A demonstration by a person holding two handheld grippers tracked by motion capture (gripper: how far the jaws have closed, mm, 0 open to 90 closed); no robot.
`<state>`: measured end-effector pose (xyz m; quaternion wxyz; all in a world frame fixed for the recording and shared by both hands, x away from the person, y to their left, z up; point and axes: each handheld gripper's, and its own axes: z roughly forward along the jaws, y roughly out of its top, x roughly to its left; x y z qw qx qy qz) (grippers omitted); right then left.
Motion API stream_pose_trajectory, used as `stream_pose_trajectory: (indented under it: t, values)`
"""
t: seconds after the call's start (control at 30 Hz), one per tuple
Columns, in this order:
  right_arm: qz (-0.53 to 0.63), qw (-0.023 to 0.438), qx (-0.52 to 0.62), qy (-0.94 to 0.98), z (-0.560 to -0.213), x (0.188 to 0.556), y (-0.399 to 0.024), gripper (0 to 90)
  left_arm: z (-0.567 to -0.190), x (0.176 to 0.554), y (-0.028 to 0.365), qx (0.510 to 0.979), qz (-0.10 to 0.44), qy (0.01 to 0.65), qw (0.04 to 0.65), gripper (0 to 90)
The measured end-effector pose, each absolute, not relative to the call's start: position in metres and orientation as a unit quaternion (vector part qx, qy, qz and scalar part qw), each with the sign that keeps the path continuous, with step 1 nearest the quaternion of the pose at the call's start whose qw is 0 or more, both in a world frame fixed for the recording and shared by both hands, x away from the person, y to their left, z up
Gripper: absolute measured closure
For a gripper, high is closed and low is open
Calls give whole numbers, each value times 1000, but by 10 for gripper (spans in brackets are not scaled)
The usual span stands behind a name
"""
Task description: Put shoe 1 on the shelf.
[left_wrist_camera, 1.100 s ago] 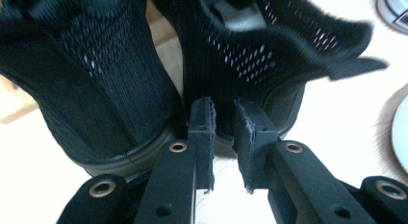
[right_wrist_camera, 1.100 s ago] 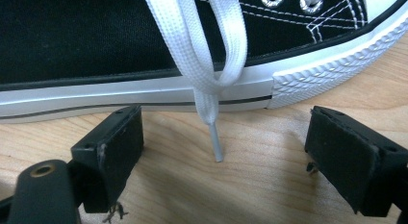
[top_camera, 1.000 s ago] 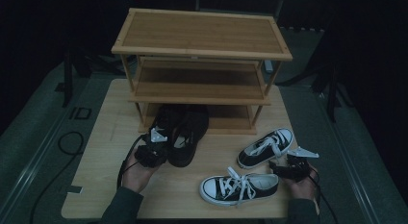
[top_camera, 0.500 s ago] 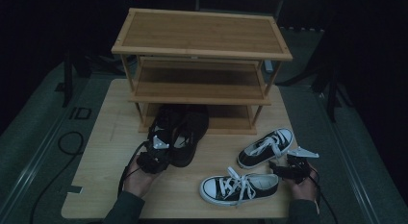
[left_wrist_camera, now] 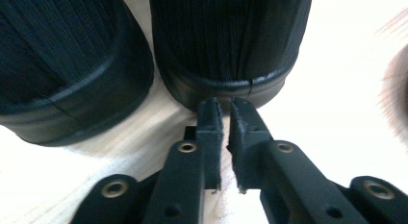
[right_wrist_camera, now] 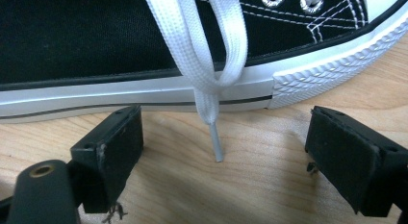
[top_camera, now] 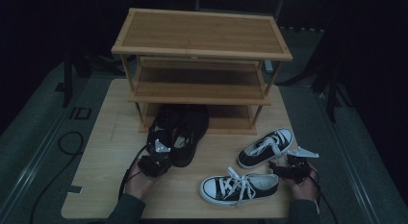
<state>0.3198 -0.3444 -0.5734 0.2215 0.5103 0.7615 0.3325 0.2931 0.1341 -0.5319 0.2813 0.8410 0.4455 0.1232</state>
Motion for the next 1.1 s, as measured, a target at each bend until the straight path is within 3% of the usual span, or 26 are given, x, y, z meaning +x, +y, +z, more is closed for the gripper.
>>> stream_pose_trajectory:
  t: [0.17,0.6,1.1]
  values:
    - [332,222,510,762,-573,320,-345,132,-538,293,132,846,113,444,274,893]
    - [332,222,510,762,-573,320,-344,131,-545,295,126,853,102,438,264,891]
    - [332,221,510,762,-573,320,-344,131,-537,313,96,851,125,432,271,894]
